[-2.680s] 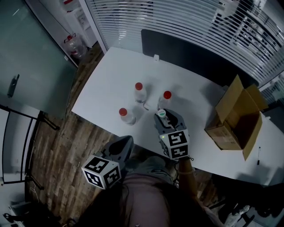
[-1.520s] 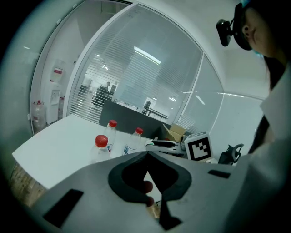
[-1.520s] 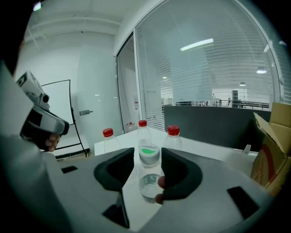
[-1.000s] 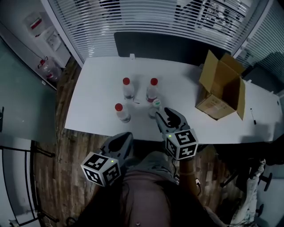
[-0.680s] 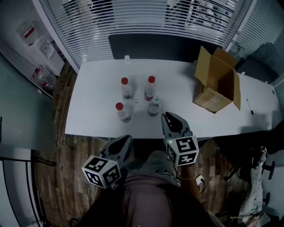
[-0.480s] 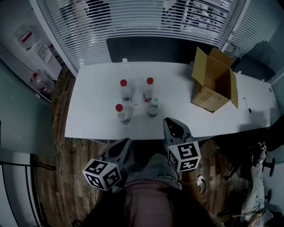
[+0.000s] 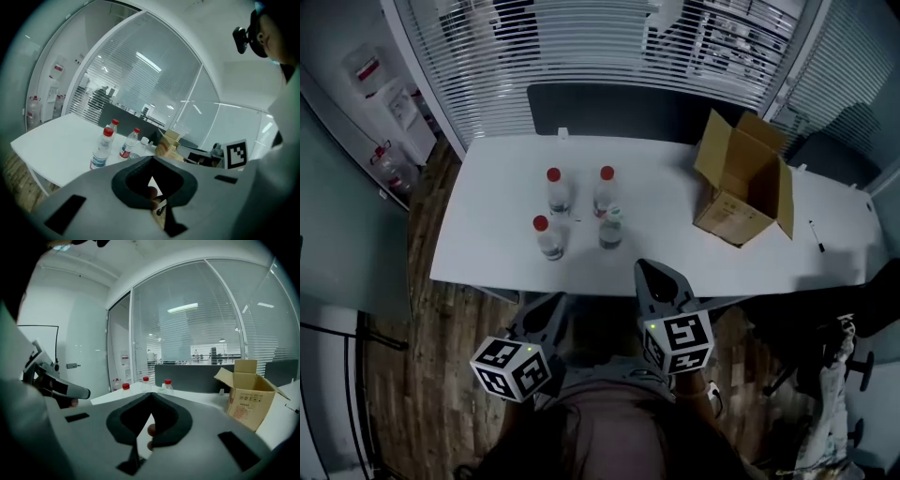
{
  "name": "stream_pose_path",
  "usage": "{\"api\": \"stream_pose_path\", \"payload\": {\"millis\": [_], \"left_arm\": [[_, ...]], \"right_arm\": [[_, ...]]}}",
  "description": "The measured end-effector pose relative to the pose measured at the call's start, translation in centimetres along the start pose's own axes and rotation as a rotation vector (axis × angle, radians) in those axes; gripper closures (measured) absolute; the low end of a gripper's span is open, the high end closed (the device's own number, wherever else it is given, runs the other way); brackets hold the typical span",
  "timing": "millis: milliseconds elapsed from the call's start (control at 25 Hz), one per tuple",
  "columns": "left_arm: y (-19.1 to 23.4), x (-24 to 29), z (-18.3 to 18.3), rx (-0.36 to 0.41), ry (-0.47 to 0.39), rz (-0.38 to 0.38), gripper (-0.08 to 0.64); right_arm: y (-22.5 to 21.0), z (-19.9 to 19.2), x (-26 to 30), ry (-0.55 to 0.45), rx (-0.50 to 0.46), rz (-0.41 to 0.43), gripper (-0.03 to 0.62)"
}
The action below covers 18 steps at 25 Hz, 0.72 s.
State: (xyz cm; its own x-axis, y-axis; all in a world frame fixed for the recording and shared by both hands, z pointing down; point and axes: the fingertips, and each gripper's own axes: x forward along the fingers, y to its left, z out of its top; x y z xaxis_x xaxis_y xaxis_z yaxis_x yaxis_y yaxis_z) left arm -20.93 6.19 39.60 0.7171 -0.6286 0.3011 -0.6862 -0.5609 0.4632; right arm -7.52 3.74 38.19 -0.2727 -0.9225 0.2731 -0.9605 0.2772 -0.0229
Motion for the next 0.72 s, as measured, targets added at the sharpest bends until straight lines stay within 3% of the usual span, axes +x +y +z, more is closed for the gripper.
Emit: {"api": "stream_pose_path", "payload": {"millis": [280,560,720], "left_arm": [[-3.1,-0.9,-1.6,-0.071,-0.055,0.022,0.552],[-5.9,-1.1,-5.5,-0.093,0.004,0.047,0.552],[-7.6,-0.9,-8.4,-0.112,0.089,0.021,0.552]], "right_arm": [[0.0,-0.4,-2.6,0.012,-0.066,0.06,0.569],[0.2,-2.4,-5.6,0.045,-0.06,0.115,0.569],[0.1,-3.4,-7.6,0.058,-0.041,0.122,0.569]]}}
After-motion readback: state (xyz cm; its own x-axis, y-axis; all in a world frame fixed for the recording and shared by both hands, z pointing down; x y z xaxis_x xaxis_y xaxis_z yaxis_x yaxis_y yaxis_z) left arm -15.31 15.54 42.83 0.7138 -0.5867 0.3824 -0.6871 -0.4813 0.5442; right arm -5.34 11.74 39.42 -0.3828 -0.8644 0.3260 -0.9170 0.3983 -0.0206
